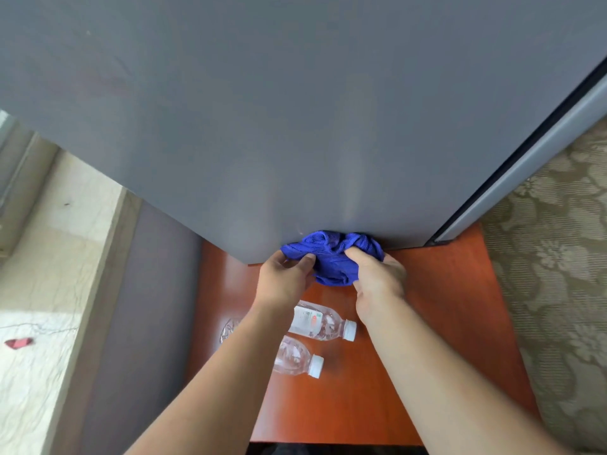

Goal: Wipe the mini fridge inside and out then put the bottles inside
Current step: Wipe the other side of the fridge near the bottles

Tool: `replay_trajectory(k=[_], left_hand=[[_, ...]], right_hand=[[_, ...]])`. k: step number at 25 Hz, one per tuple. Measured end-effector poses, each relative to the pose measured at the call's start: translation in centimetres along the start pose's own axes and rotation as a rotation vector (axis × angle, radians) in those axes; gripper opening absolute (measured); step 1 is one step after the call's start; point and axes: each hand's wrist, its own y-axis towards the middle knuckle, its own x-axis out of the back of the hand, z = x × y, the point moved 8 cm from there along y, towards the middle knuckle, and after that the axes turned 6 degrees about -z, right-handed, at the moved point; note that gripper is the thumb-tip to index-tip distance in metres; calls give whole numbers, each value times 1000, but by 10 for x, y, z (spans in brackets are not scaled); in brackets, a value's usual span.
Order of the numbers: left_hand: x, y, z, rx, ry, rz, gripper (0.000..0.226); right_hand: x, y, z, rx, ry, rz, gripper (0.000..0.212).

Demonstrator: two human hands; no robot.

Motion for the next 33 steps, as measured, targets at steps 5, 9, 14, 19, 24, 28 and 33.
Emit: replay_trajectory(k=[5,9,14,19,24,28,33], left_hand=[[49,-37,-66,-194,-61,-58,11],[87,-82,-139,-398,-91,-68,12],[118,-143,-234,-648,-115,-124,18],[130,-173,-270,-744,-174,-132,14],[128,-146,-234,-709,-223,-181,18],[123,-99,-167,-595,-84,-223,10],[116,-23,-83,-384,4,-183,9]], right_hand=[[-34,-73,22,-97,60,122,15],[-62,-152,61,-79,72,280,16],[-91,-254,127,-16,140,546,24],[-105,-302,158,40,192,731,20],[-107,-272,128,128,121,693,18],[-102,-211,71,-12,111,504,23],[-95,-127,0,-9,40,328,27]])
